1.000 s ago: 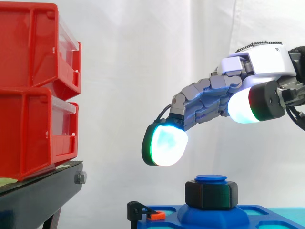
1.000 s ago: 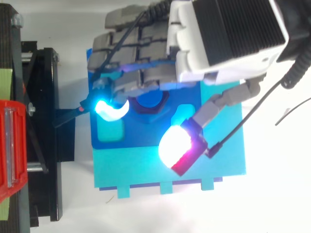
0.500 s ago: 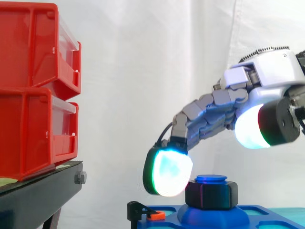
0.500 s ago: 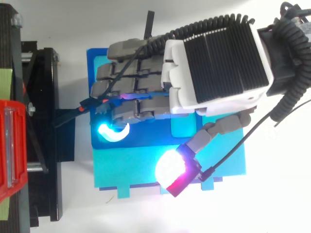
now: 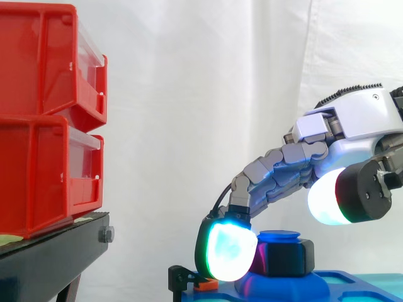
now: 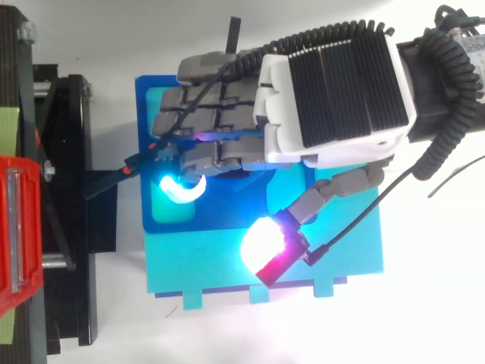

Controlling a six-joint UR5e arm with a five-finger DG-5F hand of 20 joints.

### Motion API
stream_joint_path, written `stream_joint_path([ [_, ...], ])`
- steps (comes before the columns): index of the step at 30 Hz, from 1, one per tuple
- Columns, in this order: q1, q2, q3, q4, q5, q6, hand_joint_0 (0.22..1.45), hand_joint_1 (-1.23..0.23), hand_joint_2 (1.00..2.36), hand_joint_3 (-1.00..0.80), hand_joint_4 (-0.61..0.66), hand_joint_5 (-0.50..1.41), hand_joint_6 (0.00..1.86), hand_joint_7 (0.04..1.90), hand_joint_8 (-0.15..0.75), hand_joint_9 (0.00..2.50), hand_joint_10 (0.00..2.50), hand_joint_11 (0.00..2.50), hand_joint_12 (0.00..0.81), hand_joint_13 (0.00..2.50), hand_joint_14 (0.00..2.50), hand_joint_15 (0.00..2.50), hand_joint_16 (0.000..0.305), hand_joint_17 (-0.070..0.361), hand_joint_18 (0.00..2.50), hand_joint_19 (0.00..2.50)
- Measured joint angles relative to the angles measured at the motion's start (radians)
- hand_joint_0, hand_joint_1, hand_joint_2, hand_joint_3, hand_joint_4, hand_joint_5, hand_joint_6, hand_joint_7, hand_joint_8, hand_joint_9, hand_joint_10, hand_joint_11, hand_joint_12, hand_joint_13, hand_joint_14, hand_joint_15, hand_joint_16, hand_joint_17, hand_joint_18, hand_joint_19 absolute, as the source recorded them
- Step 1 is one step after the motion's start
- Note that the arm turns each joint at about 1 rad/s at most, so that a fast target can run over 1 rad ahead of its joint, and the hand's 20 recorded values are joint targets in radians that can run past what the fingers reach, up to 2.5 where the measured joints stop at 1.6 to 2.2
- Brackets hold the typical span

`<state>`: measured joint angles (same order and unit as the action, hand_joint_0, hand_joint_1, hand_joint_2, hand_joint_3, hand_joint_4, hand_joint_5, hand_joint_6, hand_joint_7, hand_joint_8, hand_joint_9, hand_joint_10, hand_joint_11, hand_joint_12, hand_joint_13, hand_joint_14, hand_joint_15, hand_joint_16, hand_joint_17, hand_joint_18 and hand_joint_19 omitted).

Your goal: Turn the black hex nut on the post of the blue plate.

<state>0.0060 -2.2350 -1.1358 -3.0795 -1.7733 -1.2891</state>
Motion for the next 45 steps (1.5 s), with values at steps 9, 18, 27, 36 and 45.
stream_joint_path([
  [9,-0.010,0.000,0.000,-0.015,0.001,-0.018,0.47,-0.35,1.00,-0.50,0.17,-0.20,0.50,0.74,0.262,0.32,0.00,0.00,0.392,0.22,0.00,0.02,0.059,0.132,0.16,0.14],
  [18,-0.027,0.000,0.000,-0.031,-0.002,-0.041,0.47,-0.35,1.00,-0.50,0.17,-0.20,0.50,0.74,0.261,0.32,0.00,0.00,0.390,0.23,0.00,0.02,0.058,0.132,0.17,0.14],
  [27,-0.043,0.000,-0.001,-0.032,-0.011,-0.064,0.47,-0.36,1.00,-0.50,0.17,-0.20,0.50,0.74,0.261,0.32,0.00,0.00,0.390,0.23,0.00,0.02,0.058,0.131,0.17,0.14],
  [36,-0.052,0.000,-0.001,-0.033,-0.019,-0.072,0.41,-0.51,1.00,-0.50,0.18,-0.21,0.50,0.75,0.278,0.31,0.00,0.00,0.415,0.24,0.00,0.01,0.064,0.143,0.20,0.13],
  [45,-0.056,0.000,-0.001,-0.033,-0.021,-0.073,0.39,-0.61,1.00,-0.50,0.20,-0.21,0.50,0.79,0.287,0.34,0.00,0.00,0.419,0.27,0.00,0.01,0.065,0.145,0.23,0.11],
])
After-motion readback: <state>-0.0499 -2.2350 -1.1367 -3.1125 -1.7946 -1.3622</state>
